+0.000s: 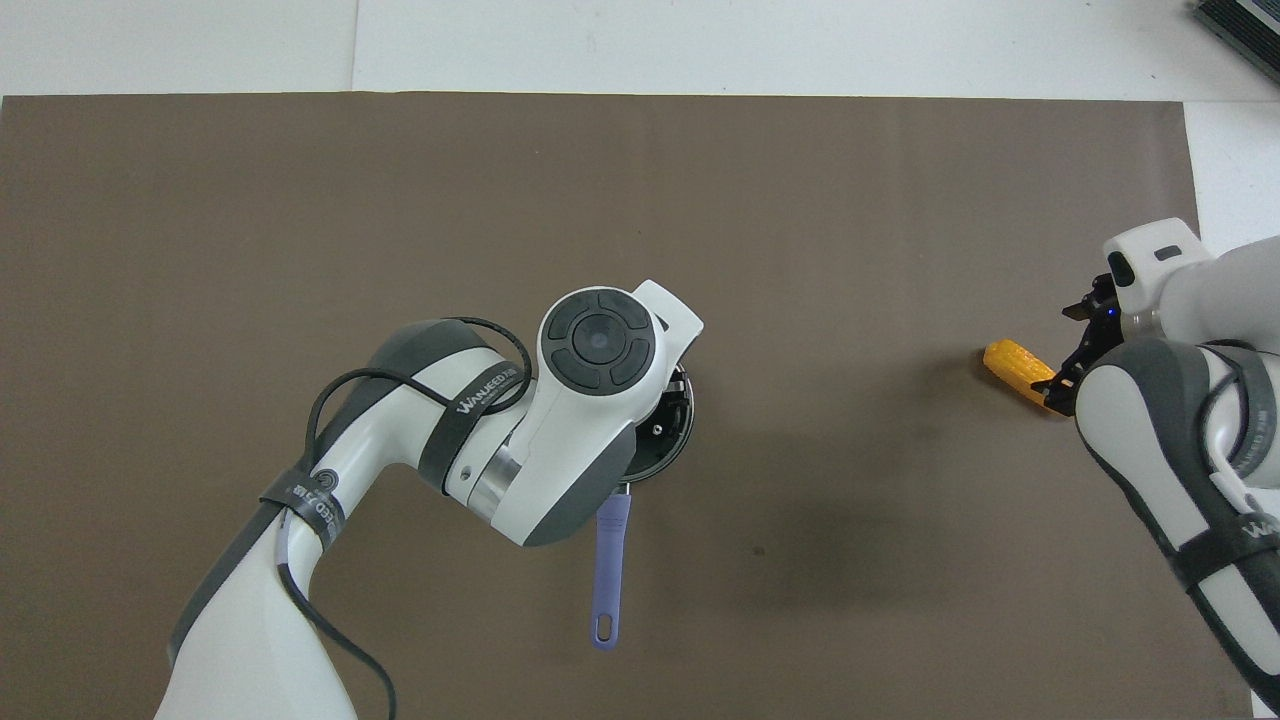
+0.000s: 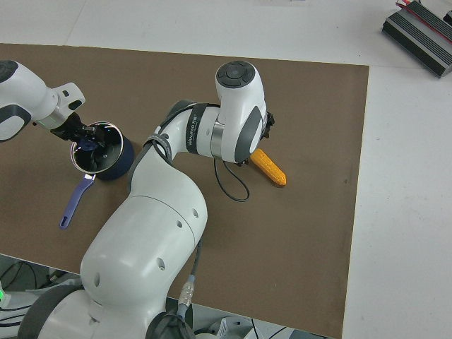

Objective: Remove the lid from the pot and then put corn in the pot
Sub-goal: 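Lift the lid away with the left gripper while the right gripper grasps corn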

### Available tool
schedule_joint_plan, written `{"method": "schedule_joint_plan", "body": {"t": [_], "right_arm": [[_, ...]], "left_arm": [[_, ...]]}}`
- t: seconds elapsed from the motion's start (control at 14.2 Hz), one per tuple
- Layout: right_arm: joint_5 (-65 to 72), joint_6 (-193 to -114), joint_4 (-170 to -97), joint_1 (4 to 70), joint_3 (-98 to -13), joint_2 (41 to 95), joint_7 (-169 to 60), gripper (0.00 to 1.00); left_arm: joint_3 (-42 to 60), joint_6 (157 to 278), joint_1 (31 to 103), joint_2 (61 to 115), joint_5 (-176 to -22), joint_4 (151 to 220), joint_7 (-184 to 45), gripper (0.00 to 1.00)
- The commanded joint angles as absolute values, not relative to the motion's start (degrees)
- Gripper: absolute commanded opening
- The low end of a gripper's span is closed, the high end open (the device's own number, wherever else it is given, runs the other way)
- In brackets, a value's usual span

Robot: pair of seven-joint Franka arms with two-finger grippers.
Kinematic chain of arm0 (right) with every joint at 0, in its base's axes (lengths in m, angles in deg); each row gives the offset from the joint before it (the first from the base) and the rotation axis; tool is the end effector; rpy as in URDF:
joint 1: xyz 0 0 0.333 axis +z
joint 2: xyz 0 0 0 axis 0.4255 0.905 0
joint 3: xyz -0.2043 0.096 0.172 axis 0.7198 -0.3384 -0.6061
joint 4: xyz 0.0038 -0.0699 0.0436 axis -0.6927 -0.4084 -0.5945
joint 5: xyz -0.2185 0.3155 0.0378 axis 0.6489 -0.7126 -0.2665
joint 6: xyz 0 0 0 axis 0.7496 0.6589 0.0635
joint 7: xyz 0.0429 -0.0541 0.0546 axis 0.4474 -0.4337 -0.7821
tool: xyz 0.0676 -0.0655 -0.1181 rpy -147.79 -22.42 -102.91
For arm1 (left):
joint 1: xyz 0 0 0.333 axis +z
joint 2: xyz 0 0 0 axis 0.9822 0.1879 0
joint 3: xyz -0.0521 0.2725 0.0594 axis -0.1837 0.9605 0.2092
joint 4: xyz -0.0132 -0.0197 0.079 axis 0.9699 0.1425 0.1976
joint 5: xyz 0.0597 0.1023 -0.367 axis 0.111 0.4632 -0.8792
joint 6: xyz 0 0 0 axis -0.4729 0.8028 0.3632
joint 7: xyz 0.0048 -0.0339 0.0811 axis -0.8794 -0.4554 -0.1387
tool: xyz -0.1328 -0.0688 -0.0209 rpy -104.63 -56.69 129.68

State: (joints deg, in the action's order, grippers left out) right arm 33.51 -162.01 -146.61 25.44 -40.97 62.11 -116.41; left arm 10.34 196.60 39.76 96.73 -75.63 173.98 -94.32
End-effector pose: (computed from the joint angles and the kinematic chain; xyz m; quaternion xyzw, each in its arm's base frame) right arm 0.5621 -0.0695 0.2909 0.8550 0.5186 -0.0065 0.0013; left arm 0.4787 -0.4141 0.3296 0.9999 0.0031 -0.0053 0.0150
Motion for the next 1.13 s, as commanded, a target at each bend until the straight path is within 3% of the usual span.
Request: {"method": "schedule_joint_plan", "body": {"t": [0.0,0.21,0.42,0.64,0.71,0.78,1.06], "right_arm": [[32.6,-166.0,-148.8,24.6,-41.3,63.8,-116.4,1.00],[32.7,-171.5,-150.7,22.6,-41.3,66.4,-118.6,1.00],[32.7,-172.0,-151.4,22.6,-41.3,66.4,-118.9,0.99],[32.7,-171.9,-151.4,22.5,-41.3,66.4,-118.7,0.33],[32.7,-171.6,-151.4,22.5,-41.3,66.4,-118.2,0.04],[32.6,-171.0,-151.3,22.4,-41.3,66.4,-117.3,0.00],[32.7,-165.3,-148.4,23.2,-41.3,63.1,-111.4,0.00]], "left_arm": [[11.3,196.4,38.6,95.9,-75.9,173.8,-95.3,0.02],[11.3,194.6,38.5,95.9,-75.9,172.0,-96.2,0.00],[11.5,191.1,39.0,95.8,-75.2,168.5,-96.2,0.00],[12.4,190.1,40.1,94.3,-75.1,167.9,-95.3,0.00],[12.3,189.5,41.5,93.6,-75.0,167.9,-94.1,0.00],[12.3,188.9,42.6,92.9,-75.1,168.0,-91.3,0.00],[12.3,186.0,48.9,89.4,-75.2,167.8,-79.6,0.00]]}}
